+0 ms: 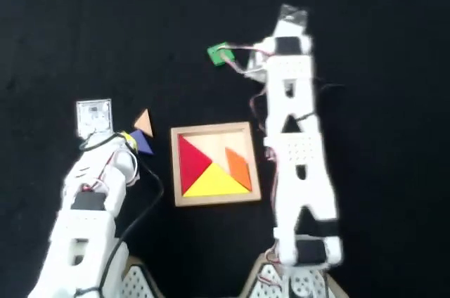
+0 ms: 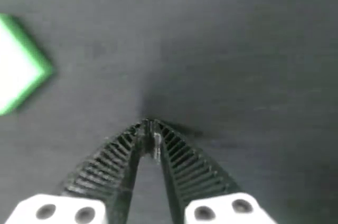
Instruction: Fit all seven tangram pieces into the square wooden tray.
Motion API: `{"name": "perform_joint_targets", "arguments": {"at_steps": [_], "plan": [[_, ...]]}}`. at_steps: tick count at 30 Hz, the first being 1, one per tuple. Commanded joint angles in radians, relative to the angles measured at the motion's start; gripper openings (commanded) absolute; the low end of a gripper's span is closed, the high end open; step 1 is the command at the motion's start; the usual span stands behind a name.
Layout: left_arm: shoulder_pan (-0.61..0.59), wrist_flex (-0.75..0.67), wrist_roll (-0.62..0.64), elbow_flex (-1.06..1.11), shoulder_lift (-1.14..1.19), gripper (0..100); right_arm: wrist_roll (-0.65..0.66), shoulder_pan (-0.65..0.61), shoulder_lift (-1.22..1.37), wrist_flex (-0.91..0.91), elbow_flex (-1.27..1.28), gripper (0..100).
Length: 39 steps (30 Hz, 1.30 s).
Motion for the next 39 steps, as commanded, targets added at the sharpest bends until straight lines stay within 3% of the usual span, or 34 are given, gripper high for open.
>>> {"name": "perform_joint_targets", "arguments": {"at_steps": [1,6,14,18,24,26,39], "plan": [[0.018,-0.017,-0.011,-0.005,-0.006,3,0.094,0.025,-0.136,-0.021,-0.019,1.0],[0.018,-0.017,-0.011,-0.005,-0.006,3,0.296,-0.083,-0.151,-0.167,-0.015,1.0],[0.018,-0.017,-0.011,-0.005,-0.006,3,0.037,-0.361,-0.239,0.058,-0.021,1.0],[0.018,-0.017,-0.011,-0.005,-0.006,3,-0.147,-0.439,-0.245,-0.094,-0.019,1.0],[0.01,-0.015,-0.011,-0.005,-0.006,3,-0.319,-0.367,-0.035,-0.724,-0.018,1.0],[0.01,-0.015,-0.011,-0.005,-0.006,3,-0.327,-0.361,0.036,-0.835,-0.022,1.0],[0.01,-0.014,-0.011,-0.005,-0.006,3,-0.322,-0.347,0.119,-0.701,-0.021,1.0]]}}
